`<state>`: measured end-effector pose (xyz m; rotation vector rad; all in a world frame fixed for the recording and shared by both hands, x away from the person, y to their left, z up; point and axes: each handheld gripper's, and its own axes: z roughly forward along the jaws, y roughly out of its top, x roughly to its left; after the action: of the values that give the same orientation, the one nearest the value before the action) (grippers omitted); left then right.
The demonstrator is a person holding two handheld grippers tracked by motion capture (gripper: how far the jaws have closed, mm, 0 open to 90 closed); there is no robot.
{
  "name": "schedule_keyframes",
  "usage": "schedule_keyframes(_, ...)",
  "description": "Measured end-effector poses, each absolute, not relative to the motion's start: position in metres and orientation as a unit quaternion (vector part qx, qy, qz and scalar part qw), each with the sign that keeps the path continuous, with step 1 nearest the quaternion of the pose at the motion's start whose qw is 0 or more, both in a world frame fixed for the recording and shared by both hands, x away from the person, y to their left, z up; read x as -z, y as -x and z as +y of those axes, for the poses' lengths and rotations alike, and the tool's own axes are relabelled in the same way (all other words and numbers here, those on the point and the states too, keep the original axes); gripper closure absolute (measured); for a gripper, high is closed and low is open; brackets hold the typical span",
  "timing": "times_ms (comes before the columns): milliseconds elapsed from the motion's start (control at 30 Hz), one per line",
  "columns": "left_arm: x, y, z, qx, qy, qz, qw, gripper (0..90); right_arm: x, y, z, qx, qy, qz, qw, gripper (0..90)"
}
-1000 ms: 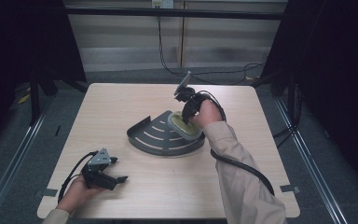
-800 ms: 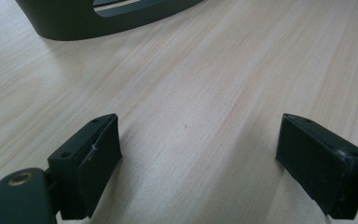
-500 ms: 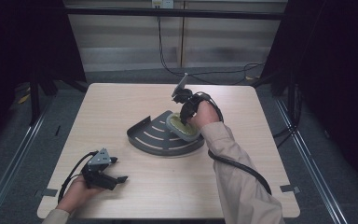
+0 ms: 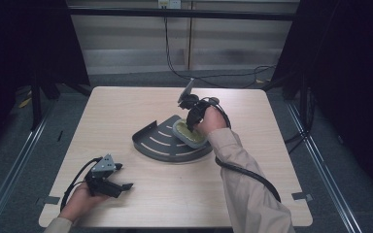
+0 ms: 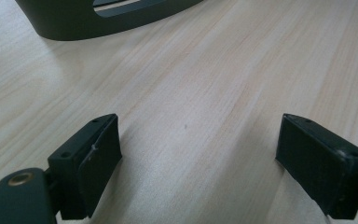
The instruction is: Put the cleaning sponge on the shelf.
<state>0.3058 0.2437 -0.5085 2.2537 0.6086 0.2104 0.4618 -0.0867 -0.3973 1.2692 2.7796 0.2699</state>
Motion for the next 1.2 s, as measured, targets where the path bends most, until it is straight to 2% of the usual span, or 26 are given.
schedule_keyframes(1200,0.509,-0.306,0.243,-0.084,-0.886,0.24,0.389,13.2,0.425,-0.456,-0.095,-0.073,-0.419,0.905,0.028,70.8)
